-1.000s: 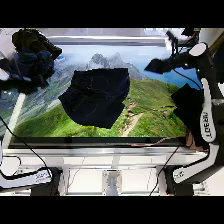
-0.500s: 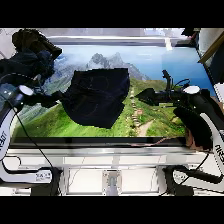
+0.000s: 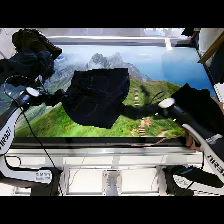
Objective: Fold the clothes and pants, and hang the long-sleeved shirts on hangers.
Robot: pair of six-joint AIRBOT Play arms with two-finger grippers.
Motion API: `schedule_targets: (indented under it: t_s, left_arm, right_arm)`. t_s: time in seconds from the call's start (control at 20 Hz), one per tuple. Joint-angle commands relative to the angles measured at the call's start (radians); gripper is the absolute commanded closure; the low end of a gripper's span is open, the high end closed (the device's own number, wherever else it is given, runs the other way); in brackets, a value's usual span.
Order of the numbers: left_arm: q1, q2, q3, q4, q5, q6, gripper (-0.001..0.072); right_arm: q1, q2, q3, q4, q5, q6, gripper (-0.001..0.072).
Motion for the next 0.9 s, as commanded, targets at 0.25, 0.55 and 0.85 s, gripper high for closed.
schedule_targets:
  t_s: [0.25, 0.55, 0.85]
  left_arm:
    - [-0.001, -0.004, 0.000, -0.037, 0.028, 0.000, 0.0148]
    - [0.009, 0.005, 0.000, -0.034, 0.034, 0.000, 0.0655]
    - [0.082, 0.135, 0.000, 0.014, -0.150, 0.000, 0.0656]
  right_arm:
    - [0.325, -0.148, -0.029, 0.211, -0.245, -0.053, 0.0202]
    - [0.287, -0.149, 0.103, 0.132, -0.327, -0.133, 0.0700]
    - [-0.037, 0.074, 0.132, -0.285, -0.088, 0.017, 0.0701]
